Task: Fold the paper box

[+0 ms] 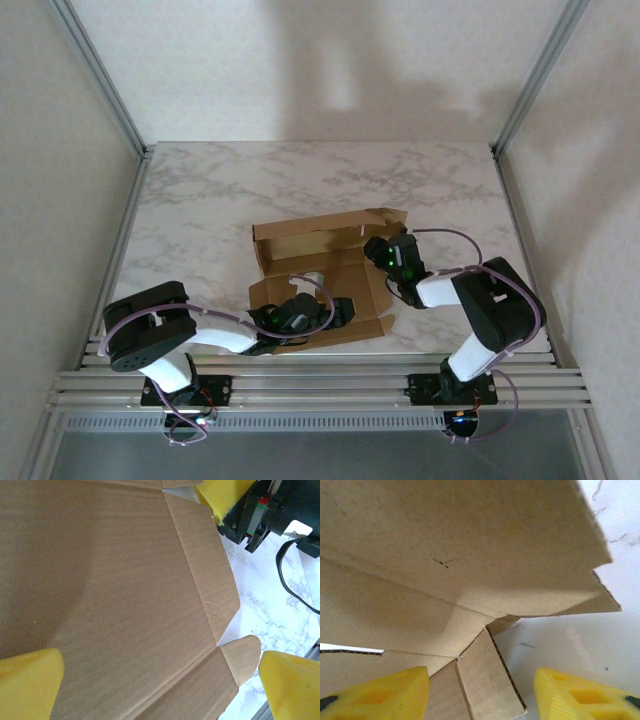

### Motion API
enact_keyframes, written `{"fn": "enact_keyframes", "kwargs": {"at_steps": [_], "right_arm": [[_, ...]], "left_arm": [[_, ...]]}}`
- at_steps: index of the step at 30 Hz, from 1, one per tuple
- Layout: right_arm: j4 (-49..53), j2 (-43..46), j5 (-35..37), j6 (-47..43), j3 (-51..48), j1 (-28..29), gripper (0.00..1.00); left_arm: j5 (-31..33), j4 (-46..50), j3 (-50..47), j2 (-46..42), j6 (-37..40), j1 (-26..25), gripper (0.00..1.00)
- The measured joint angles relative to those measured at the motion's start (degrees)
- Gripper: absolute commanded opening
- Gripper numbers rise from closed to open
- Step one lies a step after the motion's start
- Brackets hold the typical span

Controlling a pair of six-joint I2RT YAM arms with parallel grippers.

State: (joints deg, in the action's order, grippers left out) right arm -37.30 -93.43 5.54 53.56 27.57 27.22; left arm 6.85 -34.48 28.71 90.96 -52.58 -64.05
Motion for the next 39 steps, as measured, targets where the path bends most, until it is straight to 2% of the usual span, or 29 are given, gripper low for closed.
{"fn": "enact_keyframes", "kwargs": {"at_steps": [8, 20, 32, 39], "right_arm": [[-2.89, -0.85, -2.75, -0.5, 0.31, 0.46, 0.47], [-2.58, 1.77, -2.58, -4.02, 0.57, 3.26, 0.47], [-0.55, 1.18, -5.7, -6.47, 4.17, 4.61, 0.46], [9.11, 0.74, -4.48, -6.95, 9.73, 5.35, 0.46]], "left_arm": [[0.0, 0.02, 0.0, 0.02, 0.0, -0.04, 0.99], [0.0, -0.02, 0.02, 0.28, 0.0, -0.04, 0.99], [0.0, -0.7, 0.13, 0.79, 0.2, -0.2, 0.99], [0.02, -0.94, 0.15, 1.01, 0.26, -0.37, 0.99]]}}
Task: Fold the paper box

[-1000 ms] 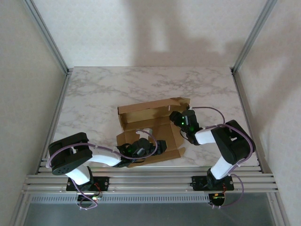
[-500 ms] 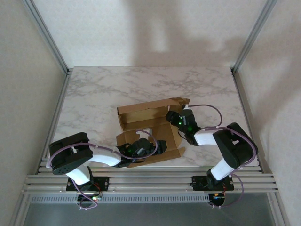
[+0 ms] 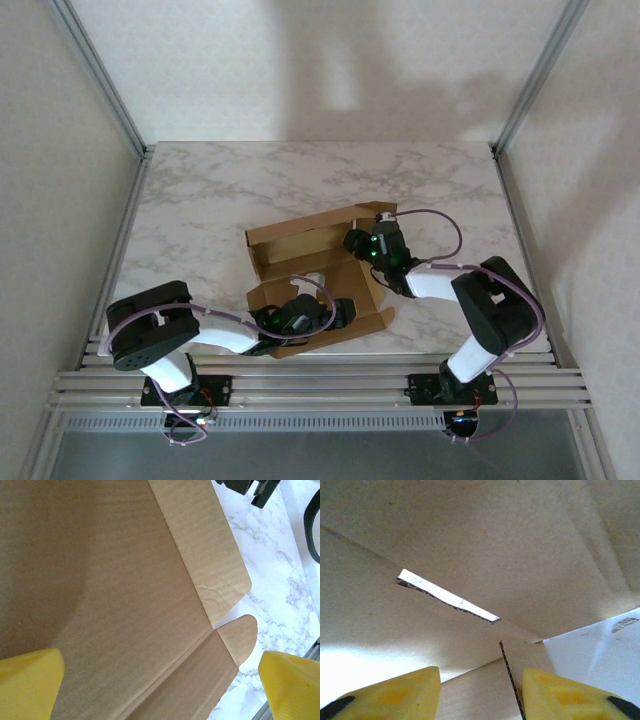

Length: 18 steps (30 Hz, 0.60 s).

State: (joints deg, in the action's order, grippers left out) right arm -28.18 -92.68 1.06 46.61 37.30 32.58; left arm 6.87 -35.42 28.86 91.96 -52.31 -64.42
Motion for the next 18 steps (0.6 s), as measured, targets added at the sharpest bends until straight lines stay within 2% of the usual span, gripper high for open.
{"fn": "enact_keyframes", "kwargs": {"at_steps": [7, 18], "right_arm": [[5.66, -0.44, 1.29, -1.31, 1.29, 1.97, 0.44], [7.37, -3.93, 1.6, -2.54, 3.23, 3.48, 0.44]], "left_arm": [[-0.02, 0.04, 0.37, 0.26, 0.02, -0.17, 0.99], [0.0, 0.07, 0.63, 0.55, 0.22, -0.42, 0.99]]}}
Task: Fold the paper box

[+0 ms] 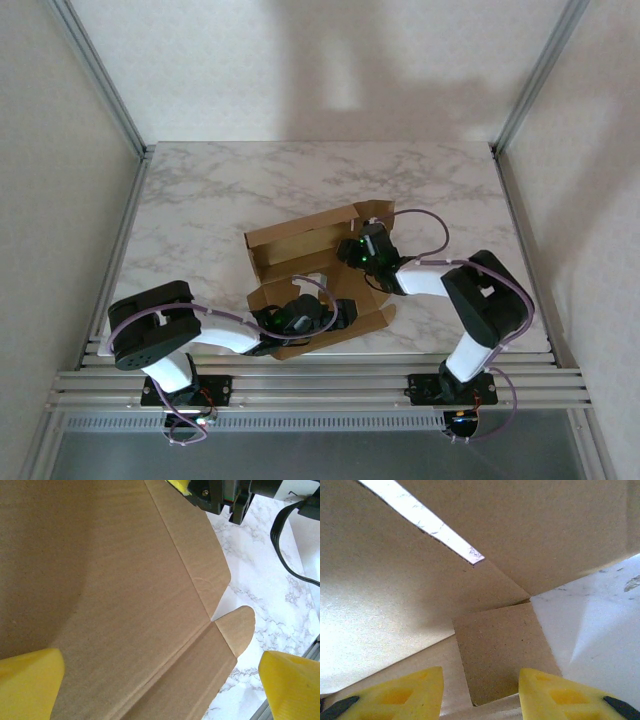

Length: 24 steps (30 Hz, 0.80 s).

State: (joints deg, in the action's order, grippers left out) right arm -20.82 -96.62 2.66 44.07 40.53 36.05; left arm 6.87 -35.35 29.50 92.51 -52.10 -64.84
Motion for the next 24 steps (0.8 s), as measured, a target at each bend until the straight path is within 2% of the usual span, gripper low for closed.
{"fn": "enact_keyframes", "kwargs": {"at_steps": [12, 17, 24], "right_arm": [[4.17, -2.23, 1.73, 0.02, 2.73, 0.72, 0.43], [7.98, 3.96, 1.4, -2.71, 1.6, 0.39, 0.48], [15.52, 19.06, -5.75, -8.5, -1.66, -4.59, 0.55]], "left_arm": [[0.37, -0.04, 0.07, 0.11, 0.42, -0.33, 0.99], [0.42, 0.31, 0.02, -0.22, 0.42, -0.33, 0.99], [0.48, 2.12, -0.85, -2.12, 0.66, -0.42, 0.99]]}}
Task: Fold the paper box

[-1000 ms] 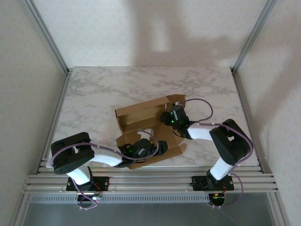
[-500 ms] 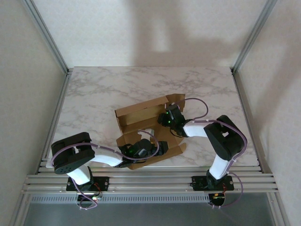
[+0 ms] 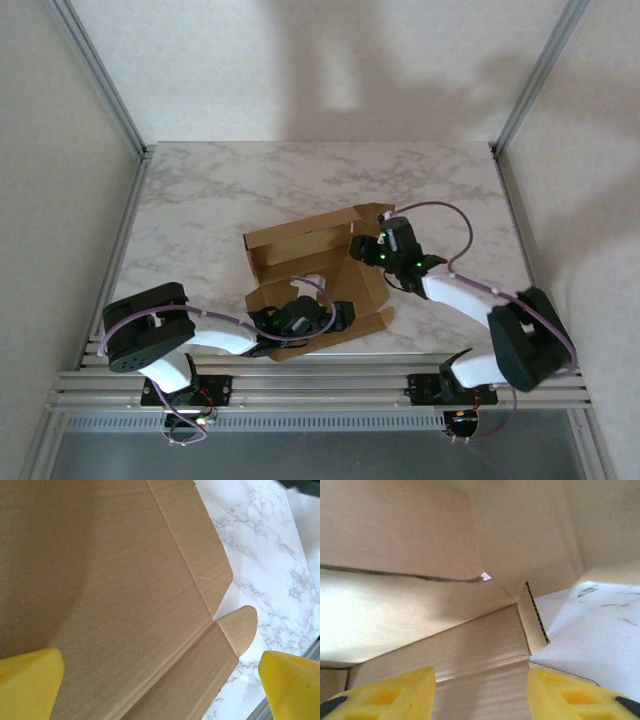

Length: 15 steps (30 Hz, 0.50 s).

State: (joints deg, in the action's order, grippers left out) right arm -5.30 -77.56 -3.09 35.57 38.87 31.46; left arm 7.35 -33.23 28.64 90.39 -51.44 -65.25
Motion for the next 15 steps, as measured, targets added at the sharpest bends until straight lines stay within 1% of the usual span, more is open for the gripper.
{"fn": "enact_keyframes", "kwargs": {"at_steps": [4, 8, 11, 15], "right_arm": [[6.82, 8.07, -4.57, -3.5, 0.0, -1.55, 0.56], [14.8, 13.4, -7.56, -5.84, 2.67, -2.67, 0.59], [18.97, 13.42, -8.96, -6.01, 7.34, -3.74, 0.62], [21.44, 9.53, -9.46, -5.4, 15.39, -4.31, 0.64]], "left_arm": [[-0.04, 0.28, -0.48, -1.07, 0.55, -0.09, 0.99], [-0.09, 0.31, -1.14, -3.48, 1.57, -0.09, 0.99], [-0.07, 0.52, -1.27, -6.43, 2.89, -0.09, 0.99], [-0.09, 2.86, -0.85, -12.94, 5.68, -0.2, 0.99]]}}
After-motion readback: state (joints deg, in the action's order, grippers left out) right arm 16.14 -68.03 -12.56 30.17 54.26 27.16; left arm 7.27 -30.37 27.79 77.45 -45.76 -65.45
